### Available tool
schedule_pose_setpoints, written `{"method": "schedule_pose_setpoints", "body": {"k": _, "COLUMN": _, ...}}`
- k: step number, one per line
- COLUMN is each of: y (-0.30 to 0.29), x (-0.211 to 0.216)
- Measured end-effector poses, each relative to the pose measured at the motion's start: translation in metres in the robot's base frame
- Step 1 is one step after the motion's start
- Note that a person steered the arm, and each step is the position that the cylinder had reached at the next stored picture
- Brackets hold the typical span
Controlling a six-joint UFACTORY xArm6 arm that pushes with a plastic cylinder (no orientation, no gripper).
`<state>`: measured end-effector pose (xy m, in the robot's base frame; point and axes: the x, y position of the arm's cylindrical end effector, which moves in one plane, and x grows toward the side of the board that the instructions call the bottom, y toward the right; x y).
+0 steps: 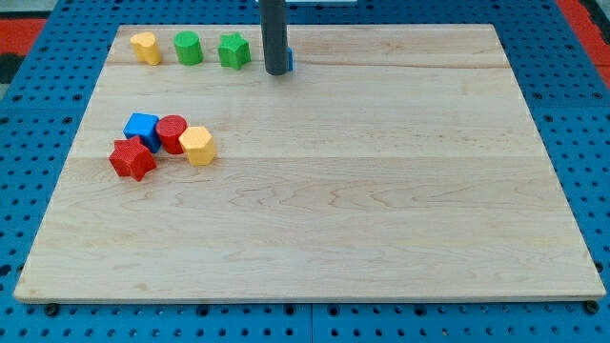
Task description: Slightly move up the yellow hexagon
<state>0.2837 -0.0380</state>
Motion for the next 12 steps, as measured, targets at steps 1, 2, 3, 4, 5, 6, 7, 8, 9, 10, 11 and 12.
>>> {"method": "schedule_pose_setpoints", "body": {"k": 1, "y": 0.005, "x": -0.004}}
{"method": "schedule_pose_setpoints", "body": {"k": 2, "y": 0.026, "x": 0.037}}
{"method": "schedule_pose_setpoints", "body": {"k": 3, "y": 0.049, "x": 0.107}}
{"method": "schedule_pose_setpoints", "body": {"k": 4, "y": 0.065, "x": 0.180}}
{"method": "schedule_pose_setpoints", "body": {"k": 5, "y": 0.036, "x": 0.213}}
{"method": "schedule_pose_setpoints", "body": {"k": 6, "y": -0.023, "x": 0.203}}
{"method": "schedule_pose_setpoints", "body": {"k": 7, "y": -0.058, "x": 0.183}}
{"method": "schedule_pose_setpoints", "body": {"k": 8, "y": -0.058, "x": 0.178}}
{"method": "schedule_pose_setpoints", "body": {"k": 9, "y": -0.058, "x": 0.178}}
{"method": "schedule_pose_setpoints", "body": {"k": 10, "y": -0.060, "x": 0.178}}
{"method": "schedule_pose_setpoints", "body": {"k": 11, "y": -0.060, "x": 0.178}}
{"method": "schedule_pose_setpoints", "body": {"k": 12, "y": -0.065, "x": 0.178}}
